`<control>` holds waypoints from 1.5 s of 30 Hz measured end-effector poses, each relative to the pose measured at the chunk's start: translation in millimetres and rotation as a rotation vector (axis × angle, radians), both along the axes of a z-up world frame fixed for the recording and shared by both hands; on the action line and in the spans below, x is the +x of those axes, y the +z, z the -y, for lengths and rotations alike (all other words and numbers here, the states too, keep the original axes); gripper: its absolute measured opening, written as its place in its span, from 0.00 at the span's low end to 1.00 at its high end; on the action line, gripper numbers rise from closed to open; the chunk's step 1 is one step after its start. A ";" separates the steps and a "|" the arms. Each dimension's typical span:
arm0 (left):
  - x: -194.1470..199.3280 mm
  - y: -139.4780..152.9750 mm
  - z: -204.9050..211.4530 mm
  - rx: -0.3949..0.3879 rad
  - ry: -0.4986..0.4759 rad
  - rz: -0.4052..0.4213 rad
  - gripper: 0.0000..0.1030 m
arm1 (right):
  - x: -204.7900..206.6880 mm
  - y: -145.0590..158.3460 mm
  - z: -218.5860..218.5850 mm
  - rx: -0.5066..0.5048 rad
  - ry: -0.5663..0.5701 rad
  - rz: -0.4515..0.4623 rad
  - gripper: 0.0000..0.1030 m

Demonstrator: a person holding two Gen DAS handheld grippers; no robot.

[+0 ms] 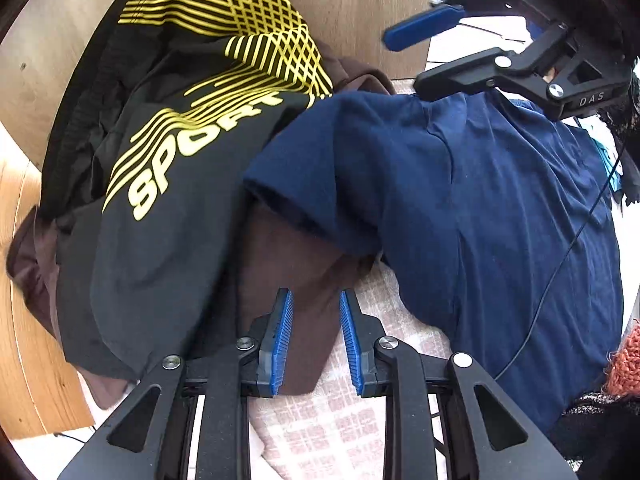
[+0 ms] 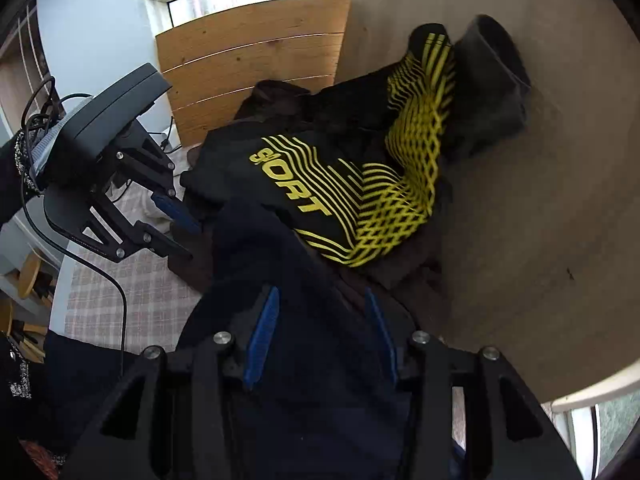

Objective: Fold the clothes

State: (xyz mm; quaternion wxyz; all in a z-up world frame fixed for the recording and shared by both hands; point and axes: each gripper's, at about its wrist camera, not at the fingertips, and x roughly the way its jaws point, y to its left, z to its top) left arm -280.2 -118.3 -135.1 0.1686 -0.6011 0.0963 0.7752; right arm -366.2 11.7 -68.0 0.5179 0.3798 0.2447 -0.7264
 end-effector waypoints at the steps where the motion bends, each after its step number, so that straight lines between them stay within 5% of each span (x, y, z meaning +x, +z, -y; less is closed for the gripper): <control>1: 8.0 -0.3 4.9 0.006 0.017 -0.002 0.23 | 2.3 -1.9 19.1 0.026 0.039 -0.005 0.43; 8: 45.5 -3.5 39.3 0.049 0.091 -0.006 0.23 | 13.4 -20.4 90.0 0.219 0.192 -0.063 0.43; 11: 45.0 -4.4 45.3 0.084 0.104 -0.019 0.23 | 18.2 -16.2 85.5 0.243 0.193 -0.085 0.05; 23: 6.2 -2.0 7.2 0.198 -0.049 -0.093 0.31 | 9.8 63.5 1.3 -0.018 -0.006 0.011 0.04; 28: -17.9 1.4 -0.4 0.211 -0.090 -0.129 0.36 | 10.2 68.5 -7.4 -0.023 -0.018 0.008 0.04; 38: -28.7 1.7 -7.0 0.358 -0.218 -0.070 0.44 | 26.2 87.2 -18.1 -0.073 0.033 -0.020 0.04; 45: -2.6 -20.7 13.2 0.410 -0.173 0.038 0.49 | 43.4 100.6 -38.7 -0.097 0.039 -0.049 0.04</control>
